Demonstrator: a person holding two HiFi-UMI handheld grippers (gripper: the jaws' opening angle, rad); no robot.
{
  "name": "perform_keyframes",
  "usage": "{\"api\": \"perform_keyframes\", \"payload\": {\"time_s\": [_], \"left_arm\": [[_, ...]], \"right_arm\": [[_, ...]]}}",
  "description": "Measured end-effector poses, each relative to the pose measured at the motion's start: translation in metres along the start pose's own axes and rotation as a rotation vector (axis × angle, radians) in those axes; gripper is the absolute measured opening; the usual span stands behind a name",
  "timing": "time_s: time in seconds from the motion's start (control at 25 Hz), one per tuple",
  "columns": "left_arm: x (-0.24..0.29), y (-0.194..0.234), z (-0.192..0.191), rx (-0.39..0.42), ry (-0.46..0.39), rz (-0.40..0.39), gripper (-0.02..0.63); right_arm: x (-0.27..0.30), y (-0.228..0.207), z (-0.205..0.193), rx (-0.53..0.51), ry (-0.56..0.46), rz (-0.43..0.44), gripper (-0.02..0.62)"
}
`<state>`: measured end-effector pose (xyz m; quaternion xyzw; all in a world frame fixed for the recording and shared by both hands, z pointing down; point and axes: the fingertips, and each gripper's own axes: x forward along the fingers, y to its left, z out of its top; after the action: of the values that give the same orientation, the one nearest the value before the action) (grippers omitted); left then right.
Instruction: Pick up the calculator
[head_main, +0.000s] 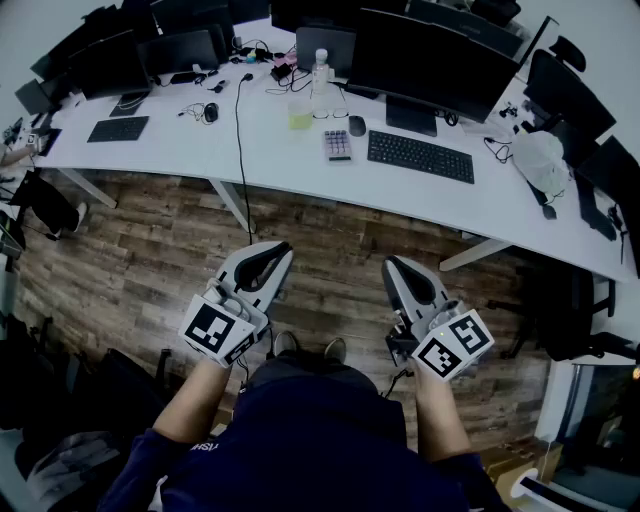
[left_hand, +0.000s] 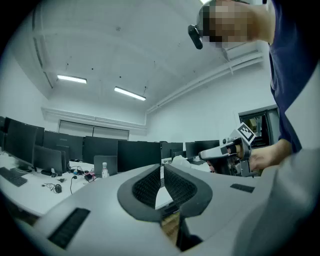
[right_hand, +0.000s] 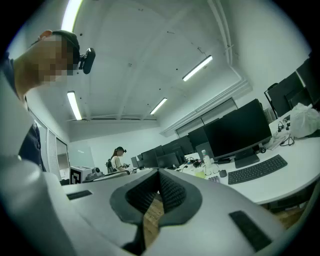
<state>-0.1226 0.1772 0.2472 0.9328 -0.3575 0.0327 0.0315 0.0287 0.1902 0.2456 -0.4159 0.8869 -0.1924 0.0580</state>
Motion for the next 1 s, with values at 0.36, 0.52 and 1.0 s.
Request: {"api": "perform_keyframes", "payload": {"time_s": [0.36,0.52,1.0], "left_arm": [[-0.0004,0.0008,0.0009,0.005,0.002,0.002,0.046],[0.0,0.0008,0.0005,0.008,0.005,-0.001,0.044],[0.0072,-0.0026,0.0015,0.022,-0.001,-0.015,0.046]], "right_arm": [[0.004,-0.0005,-0.0032,0.032,0.012,0.016,0.003],[0.0054,-0.0015,-0.0033,0.039,0.012,0.016,0.003],[0.0079,-0.0045,-0.0012,0.04,0.006,0.018,0.003]]}}
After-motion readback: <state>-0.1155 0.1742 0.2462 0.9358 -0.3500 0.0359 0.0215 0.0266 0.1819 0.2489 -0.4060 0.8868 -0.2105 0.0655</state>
